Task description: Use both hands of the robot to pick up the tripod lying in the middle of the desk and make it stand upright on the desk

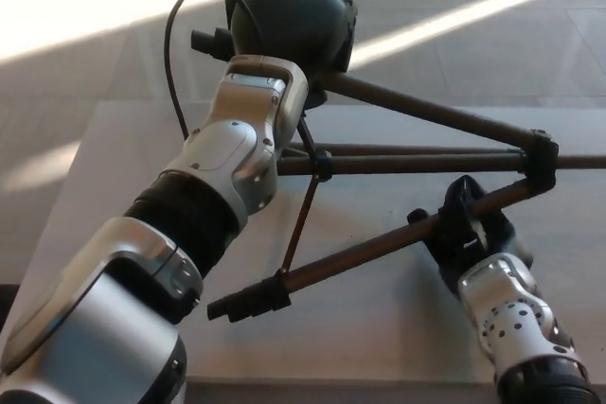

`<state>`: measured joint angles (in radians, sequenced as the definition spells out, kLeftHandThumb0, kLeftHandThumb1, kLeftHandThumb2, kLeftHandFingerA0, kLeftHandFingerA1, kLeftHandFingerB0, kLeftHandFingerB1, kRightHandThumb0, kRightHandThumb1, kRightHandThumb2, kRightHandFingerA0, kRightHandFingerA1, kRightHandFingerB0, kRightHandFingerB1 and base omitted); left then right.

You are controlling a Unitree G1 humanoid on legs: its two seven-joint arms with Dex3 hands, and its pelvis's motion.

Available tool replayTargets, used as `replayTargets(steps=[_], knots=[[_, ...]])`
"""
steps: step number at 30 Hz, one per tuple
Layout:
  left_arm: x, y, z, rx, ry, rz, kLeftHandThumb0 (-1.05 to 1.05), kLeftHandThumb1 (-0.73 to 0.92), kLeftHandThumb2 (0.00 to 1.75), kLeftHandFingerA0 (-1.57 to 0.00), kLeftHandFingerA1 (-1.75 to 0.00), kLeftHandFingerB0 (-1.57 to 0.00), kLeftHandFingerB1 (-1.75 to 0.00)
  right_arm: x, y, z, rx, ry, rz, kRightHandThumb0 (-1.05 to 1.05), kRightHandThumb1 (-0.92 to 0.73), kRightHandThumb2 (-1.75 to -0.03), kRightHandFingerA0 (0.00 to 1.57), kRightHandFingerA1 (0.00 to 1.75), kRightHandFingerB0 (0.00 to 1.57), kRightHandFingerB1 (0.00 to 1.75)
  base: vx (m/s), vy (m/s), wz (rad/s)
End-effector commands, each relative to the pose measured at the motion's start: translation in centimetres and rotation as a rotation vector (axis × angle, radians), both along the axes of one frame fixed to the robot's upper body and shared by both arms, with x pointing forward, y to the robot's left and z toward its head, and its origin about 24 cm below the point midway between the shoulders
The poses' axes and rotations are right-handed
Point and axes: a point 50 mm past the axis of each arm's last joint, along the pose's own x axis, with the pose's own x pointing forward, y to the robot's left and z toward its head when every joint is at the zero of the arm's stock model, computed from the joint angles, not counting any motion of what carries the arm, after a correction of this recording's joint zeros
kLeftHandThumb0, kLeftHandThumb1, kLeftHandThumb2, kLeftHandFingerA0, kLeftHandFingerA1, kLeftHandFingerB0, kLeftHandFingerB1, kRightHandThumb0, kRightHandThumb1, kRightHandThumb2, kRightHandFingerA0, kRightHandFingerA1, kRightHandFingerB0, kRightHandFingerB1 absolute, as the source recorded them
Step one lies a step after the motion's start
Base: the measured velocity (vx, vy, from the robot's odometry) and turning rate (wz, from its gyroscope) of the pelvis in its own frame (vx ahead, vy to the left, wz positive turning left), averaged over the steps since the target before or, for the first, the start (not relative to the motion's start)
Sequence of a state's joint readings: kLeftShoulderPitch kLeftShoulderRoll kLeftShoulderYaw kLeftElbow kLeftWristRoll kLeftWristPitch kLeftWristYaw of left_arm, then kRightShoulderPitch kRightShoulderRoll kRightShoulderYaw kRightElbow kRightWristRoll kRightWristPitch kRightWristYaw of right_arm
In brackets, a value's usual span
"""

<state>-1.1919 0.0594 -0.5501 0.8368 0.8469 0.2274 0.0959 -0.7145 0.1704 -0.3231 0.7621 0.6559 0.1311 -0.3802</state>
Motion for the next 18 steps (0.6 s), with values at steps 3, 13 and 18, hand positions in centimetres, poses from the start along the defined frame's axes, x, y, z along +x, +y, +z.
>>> replayTargets(steps=[3, 13, 18], knots=[[0.2, 1.4, 0.9, 0.016, -0.036, 0.017, -0.26, 0.58, 0.68, -0.88, -1.61, -0.82, -1.06, 1.5, -3.1, 5.3, -0.318, -0.130, 0.023, -0.21, -0.57, -1.18, 1.00, 1.75, 0.81, 1.58, 0.00, 0.000, 0.00], [0.3, 2.6, 0.0, 0.004, -0.010, 0.049, -0.24, 0.57, 0.74, -0.89, -1.50, -0.84, -1.04, 3.0, -4.6, 14.4, -0.647, -0.314, 0.103, -0.24, -0.35, -1.38, 1.05, 1.75, 0.81, 1.63, 0.00, 0.000, 0.00], [0.3, 3.0, -0.3, -0.026, -0.012, 0.067, -0.24, 0.60, 0.81, -0.91, -1.62, -0.80, -1.17, 3.3, -3.9, 18.8, -0.773, -0.374, 0.108, -0.19, -0.41, -1.34, 0.96, 1.75, 0.79, 1.68, 0.00, 0.000, 0.00]])
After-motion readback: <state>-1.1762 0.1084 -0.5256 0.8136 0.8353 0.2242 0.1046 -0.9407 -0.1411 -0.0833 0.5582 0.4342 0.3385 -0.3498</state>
